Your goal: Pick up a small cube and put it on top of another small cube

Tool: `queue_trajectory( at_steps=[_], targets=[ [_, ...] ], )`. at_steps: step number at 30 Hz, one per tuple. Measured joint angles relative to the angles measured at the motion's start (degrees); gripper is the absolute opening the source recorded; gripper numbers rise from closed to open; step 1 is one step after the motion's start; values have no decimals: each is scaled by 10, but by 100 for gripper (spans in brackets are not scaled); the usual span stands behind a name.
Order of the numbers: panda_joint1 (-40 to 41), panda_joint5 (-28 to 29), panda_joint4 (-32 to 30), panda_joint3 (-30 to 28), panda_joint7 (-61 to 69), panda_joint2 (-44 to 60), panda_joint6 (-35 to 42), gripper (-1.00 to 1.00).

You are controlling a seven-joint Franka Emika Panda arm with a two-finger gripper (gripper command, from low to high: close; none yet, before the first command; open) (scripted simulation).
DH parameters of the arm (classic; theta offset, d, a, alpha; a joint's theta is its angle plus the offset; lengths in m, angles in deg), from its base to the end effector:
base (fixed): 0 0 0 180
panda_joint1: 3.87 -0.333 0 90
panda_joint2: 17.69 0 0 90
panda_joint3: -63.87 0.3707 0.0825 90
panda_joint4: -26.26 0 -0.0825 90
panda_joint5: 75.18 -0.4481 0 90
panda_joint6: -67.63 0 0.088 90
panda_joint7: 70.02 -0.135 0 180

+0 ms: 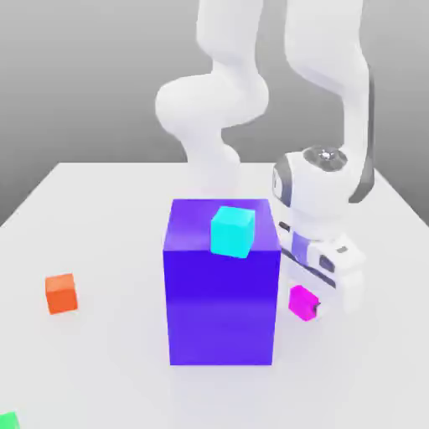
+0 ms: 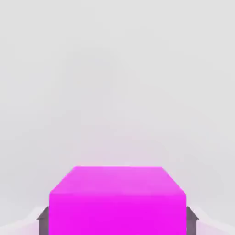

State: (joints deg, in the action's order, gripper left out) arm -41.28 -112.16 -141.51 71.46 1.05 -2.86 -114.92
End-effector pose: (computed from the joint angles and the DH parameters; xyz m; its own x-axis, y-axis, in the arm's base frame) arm 0.2514 0.1815 0.0835 0.1928 0.9812 -0.0024 0.9812 -0.1929 -0.0101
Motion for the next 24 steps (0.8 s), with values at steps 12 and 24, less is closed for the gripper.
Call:
queue_trajectory(
  at_steps=[12,24],
  targets=[
    [-42,44,2,-66,-28,-42,87,-100],
    [-74,147,-13,-124,-106,-109,144,-100]
  ],
)
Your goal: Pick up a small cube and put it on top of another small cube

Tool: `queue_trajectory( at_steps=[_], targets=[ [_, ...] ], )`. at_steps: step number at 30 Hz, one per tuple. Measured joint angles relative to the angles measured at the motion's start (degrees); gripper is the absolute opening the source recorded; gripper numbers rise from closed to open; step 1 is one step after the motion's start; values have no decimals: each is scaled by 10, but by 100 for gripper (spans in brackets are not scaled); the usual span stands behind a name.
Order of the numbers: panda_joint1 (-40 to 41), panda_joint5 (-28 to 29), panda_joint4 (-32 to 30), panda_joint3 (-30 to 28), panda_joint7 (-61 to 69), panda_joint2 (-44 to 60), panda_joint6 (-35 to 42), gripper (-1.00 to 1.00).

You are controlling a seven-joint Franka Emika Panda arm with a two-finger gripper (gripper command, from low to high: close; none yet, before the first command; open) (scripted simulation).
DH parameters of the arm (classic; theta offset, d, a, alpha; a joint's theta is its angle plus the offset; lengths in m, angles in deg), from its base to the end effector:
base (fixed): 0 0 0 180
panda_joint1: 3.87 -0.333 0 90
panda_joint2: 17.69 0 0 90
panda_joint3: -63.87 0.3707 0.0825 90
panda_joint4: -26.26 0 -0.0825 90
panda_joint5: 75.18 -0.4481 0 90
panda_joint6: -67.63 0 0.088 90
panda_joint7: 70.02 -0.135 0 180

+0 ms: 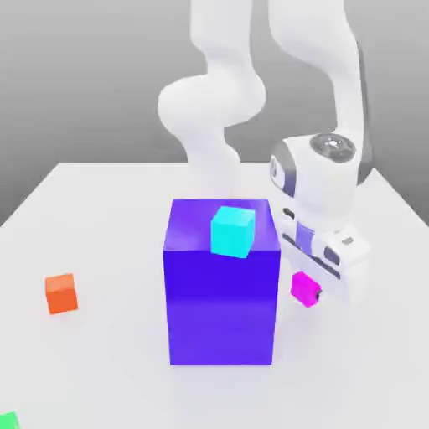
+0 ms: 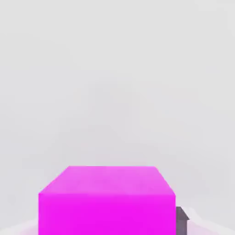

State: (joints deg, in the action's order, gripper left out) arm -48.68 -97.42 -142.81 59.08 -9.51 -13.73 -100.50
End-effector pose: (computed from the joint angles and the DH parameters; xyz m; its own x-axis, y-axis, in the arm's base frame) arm 0.2570 0.1854 0.1200 0.1978 0.9802 -0.0098 0.9751 -0.1978 -0.1000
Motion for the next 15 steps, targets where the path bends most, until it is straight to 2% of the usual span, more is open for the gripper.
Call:
queue_trajectory(
  at_steps=[9,13,15],
  targets=[
    [16,142,-27,-15,-107,-63,9,-100],
    [49,220,-42,2,-167,-94,9,-100],
    [59,248,-27,5,-169,-84,0,-100]
  ],
)
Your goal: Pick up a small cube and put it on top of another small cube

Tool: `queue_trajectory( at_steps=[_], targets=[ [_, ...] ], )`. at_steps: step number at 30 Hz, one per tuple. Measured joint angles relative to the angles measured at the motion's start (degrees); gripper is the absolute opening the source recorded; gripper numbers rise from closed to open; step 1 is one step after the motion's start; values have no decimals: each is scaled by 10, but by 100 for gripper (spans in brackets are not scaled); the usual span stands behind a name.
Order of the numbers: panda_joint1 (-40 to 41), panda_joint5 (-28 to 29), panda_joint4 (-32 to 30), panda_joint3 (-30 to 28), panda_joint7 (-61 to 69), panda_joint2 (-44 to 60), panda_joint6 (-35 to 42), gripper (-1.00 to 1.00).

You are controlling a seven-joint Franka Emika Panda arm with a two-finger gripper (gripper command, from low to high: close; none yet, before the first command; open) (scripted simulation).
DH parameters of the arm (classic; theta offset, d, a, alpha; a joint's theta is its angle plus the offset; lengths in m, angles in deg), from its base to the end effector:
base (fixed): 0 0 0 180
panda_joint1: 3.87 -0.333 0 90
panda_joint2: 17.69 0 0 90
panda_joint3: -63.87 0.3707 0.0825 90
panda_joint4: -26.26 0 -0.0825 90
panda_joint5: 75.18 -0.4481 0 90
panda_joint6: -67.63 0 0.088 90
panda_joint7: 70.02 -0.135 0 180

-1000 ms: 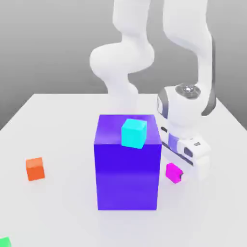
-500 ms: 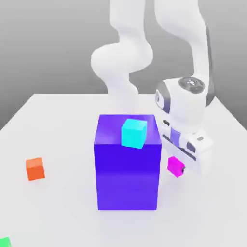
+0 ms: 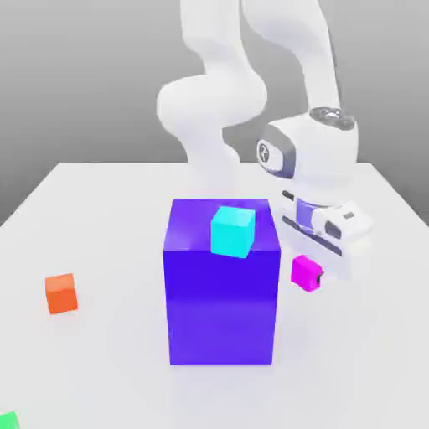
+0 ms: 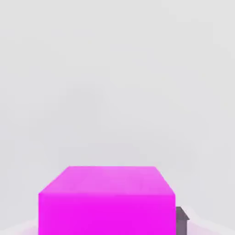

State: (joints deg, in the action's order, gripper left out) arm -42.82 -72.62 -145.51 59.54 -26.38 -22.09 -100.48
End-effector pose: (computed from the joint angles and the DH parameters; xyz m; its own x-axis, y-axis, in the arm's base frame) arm 0.2628 0.1860 0.1558 0.1603 0.9870 0.0065 0.9870 -0.1604 0.0117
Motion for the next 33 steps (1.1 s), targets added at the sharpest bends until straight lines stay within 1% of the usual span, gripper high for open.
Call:
queue_trajectory(
  at_steps=[2,4,8,11,13,21,24,33],
  targets=[
    [16,35,35,-7,0,28,-8,-100],
    [29,82,76,-20,-8,58,-14,-100],
    [15,191,164,-72,-38,118,-22,-100],
    [11,239,230,-114,-54,156,-15,-100],
    [18,250,273,-137,-59,179,-5,-100],
    [119,179,433,-190,-55,259,69,-100],
    [163,135,461,-190,-53,272,95,-100],
    [288,-7,519,-189,-55,296,176,-100]
  ],
)
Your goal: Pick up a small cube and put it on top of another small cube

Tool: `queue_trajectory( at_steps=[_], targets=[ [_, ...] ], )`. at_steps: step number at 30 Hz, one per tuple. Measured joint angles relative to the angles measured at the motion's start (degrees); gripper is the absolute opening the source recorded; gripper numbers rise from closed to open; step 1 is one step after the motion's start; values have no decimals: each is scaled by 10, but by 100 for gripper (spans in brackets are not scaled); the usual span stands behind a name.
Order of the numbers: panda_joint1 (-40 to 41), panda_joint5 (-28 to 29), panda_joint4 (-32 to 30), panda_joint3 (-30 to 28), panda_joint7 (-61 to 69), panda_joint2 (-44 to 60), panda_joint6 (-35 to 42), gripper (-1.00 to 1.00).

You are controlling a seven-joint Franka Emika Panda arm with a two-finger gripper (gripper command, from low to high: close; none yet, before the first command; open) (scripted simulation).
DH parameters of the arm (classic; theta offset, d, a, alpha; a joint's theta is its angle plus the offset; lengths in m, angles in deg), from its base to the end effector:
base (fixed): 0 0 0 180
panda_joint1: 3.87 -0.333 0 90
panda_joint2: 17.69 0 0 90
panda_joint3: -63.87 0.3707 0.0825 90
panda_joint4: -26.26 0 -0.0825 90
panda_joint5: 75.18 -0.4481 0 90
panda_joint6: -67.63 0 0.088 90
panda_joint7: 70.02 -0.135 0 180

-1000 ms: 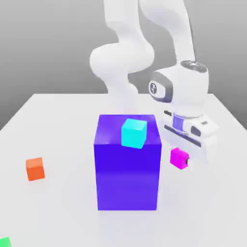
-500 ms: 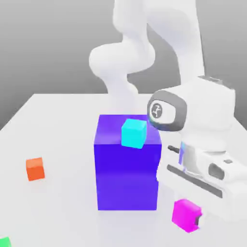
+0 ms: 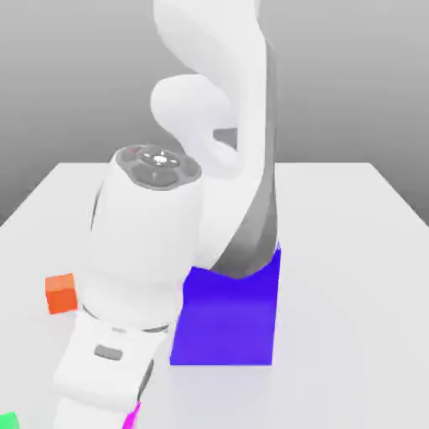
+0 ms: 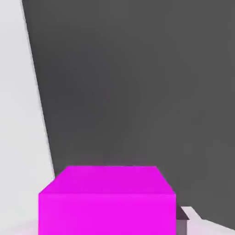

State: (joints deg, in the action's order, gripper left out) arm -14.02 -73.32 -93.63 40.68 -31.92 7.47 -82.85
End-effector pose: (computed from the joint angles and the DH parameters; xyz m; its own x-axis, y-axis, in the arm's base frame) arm 0.6450 -0.1469 0.2099 0.8736 0.4861 -0.0213 0.4784 -0.8501 0.2203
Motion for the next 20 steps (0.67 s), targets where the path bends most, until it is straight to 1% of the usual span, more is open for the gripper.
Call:
queue_trajectory(
  at_steps=[5,11,14,15,20],
  targets=[
    [67,-72,32,-4,-8,12,49,-100],
    [132,-160,40,-8,-26,7,111,-100],
    [156,-197,46,11,-13,51,82,-100],
    [163,-206,47,20,-8,68,67,100],
    [163,-206,47,20,-8,68,67,100]
  ],
)
